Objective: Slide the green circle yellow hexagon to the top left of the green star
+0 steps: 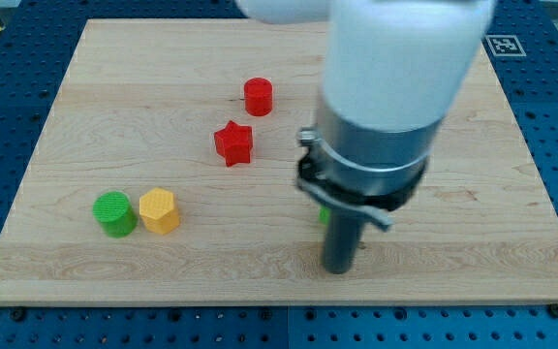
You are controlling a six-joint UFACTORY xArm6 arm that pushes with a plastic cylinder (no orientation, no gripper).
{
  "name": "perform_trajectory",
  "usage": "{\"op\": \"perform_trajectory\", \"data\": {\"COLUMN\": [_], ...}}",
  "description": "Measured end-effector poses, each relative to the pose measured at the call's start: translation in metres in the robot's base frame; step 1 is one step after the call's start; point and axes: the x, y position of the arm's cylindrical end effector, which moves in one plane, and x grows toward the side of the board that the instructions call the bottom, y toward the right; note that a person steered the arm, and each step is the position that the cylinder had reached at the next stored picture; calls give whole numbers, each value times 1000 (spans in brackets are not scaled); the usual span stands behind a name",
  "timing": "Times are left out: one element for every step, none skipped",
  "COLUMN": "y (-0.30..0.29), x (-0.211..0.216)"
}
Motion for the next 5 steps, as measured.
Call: {"op": "perform_trajectory", "data": {"y": [-69, -154, -238, -255, -255], "x": [0, -4, -26, -58, -58]}}
